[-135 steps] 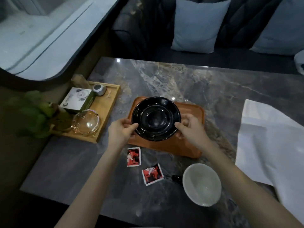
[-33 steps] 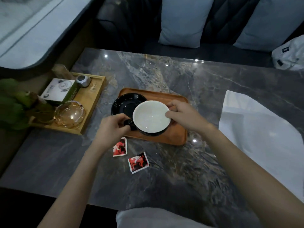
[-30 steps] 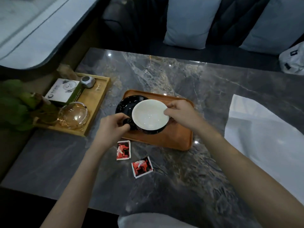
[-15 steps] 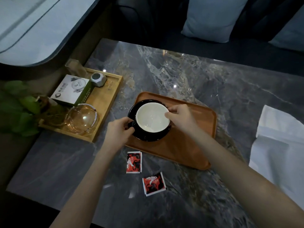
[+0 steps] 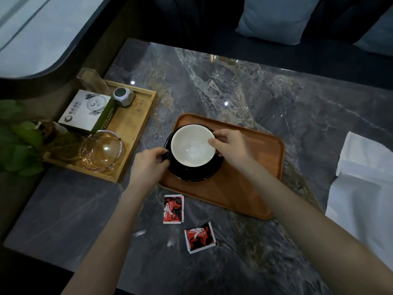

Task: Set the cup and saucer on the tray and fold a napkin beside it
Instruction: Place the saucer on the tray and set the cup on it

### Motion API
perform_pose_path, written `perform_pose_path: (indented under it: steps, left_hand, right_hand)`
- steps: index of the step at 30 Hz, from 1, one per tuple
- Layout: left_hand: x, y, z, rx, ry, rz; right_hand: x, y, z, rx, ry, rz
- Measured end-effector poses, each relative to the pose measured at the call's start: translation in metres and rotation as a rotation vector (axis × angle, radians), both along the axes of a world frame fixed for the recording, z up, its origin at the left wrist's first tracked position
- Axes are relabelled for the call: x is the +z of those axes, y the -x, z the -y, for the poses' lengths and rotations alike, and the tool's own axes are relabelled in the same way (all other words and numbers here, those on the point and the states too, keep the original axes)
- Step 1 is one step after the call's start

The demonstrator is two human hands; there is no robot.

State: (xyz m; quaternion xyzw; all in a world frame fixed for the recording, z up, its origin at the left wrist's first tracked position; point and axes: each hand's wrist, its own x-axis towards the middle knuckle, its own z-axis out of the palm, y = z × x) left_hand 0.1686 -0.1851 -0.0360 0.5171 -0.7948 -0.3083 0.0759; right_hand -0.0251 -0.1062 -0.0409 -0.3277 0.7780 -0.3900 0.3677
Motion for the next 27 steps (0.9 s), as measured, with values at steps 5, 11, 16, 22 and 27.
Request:
perform_pose_path:
  steps: [5, 11, 16, 22, 27]
  left_hand:
    - [-0.002, 0.000, 0.001, 0.008, 0.008, 0.009]
    - [-0.002, -0.002, -0.004, -0.025, 0.057, 0.039]
    - [0.010, 0.002, -0.005, -0.155, 0.144, 0.241]
    - [0.035, 0.010, -0.007, -0.253, 0.277, 0.328]
    - [0.062, 0.030, -0.028, -0.313, 0.371, 0.349]
  right_hand:
    - [-0.002, -0.003, -0.003, -0.055, 0.028, 0.112]
    - [-0.005, -0.005, -0.006, -0.098, 0.000, 0.077]
    - [0.008, -0.002, -0.013, 0.006, -0.065, -0.024]
    - [0.034, 0.020, -0.044, 0.283, -0.179, -0.474]
    - [0.054, 0.044, -0.095, 0.317, -0.170, -0.676]
